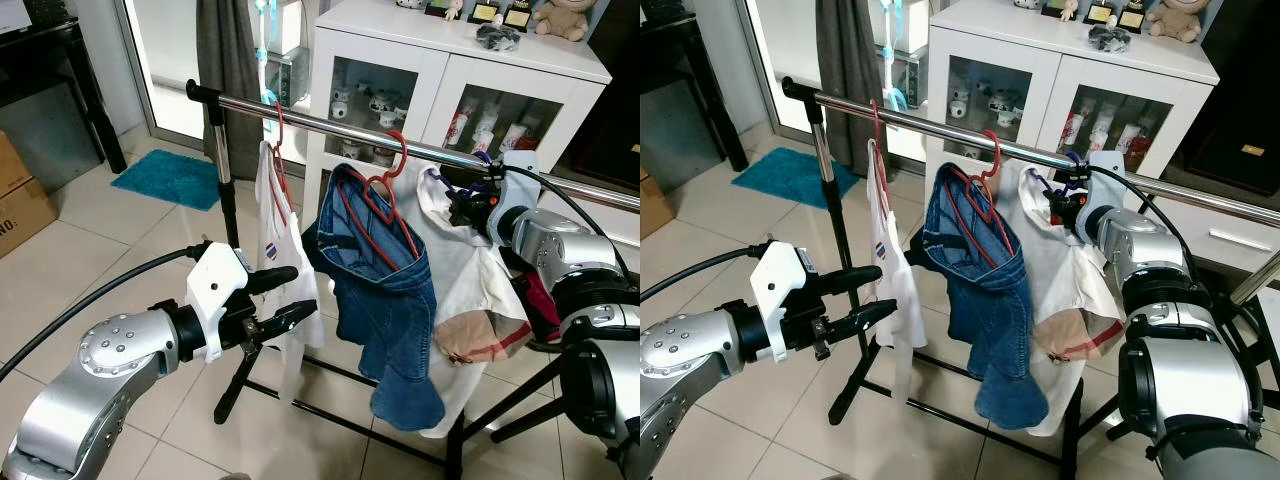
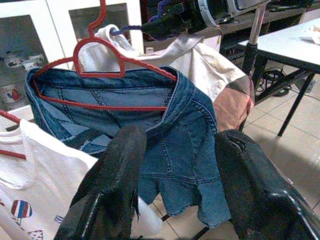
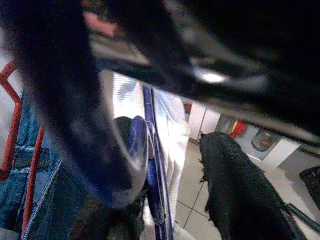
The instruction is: Hang hanger
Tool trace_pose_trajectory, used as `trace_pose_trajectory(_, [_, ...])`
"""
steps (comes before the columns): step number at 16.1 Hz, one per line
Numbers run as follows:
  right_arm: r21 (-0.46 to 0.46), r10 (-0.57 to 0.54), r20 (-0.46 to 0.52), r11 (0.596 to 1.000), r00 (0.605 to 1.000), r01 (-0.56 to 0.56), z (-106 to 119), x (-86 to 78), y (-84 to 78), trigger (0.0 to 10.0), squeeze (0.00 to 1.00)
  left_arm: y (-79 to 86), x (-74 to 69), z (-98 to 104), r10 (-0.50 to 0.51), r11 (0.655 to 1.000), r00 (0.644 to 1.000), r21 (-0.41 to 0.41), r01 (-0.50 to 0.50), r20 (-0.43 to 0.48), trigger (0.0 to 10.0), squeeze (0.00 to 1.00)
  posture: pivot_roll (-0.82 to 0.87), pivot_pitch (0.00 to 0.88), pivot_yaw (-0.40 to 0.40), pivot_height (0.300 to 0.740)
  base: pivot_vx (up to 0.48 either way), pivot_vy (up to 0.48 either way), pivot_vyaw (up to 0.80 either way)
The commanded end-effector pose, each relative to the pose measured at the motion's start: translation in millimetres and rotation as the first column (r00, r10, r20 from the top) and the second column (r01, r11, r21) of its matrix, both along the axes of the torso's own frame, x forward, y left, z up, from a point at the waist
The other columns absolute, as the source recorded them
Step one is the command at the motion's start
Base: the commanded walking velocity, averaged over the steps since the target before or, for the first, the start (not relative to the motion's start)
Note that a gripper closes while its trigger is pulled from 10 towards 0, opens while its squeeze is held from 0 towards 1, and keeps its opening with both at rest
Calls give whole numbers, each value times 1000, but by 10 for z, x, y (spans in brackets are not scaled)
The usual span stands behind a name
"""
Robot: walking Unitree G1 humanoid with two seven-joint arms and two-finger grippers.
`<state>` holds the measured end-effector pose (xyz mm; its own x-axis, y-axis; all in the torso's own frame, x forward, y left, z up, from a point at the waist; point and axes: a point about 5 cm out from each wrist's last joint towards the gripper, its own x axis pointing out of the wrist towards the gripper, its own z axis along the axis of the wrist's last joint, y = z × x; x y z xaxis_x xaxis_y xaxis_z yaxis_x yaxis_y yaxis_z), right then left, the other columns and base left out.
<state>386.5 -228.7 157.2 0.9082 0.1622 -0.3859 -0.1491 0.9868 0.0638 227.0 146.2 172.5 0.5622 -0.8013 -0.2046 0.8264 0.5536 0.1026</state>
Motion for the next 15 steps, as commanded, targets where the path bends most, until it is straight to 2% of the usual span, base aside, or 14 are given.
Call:
trace_pose_trajectory(1, [-8, -11, -10, 1000, 1000, 11, -2, -5, -50, 0, 0, -25, 11, 7, -17, 1000, 1000, -5, 17, -1, 10000, 0, 6, 0, -67, 740, 0, 0, 0])
trace_pose_trajectory(6, [0, -19, 14, 1000, 1000, 19, 23, 1, -71, 0, 0, -41, 41, 3, -23, 1000, 1000, -8, 23, 1, 10000, 0, 0, 0, -58, 740, 0, 0, 0])
trace_pose_trajectory(10, [30, -22, 156, 999, 988, 17, 221, 14, -97, 0, 0, -33, 122, 32, 37, 999, 999, -33, -36, 26, 10000, 0, -2, 0, -52, 740, 0, 0, 0])
trace_pose_trajectory(15, [56, -19, 312, 998, 950, 1, 430, -210, -128, 0, 0, -72, 209, -1, 98, 994, 995, -50, -97, 27, 10000, 0, -29, 0, -25, 740, 0, 0, 0])
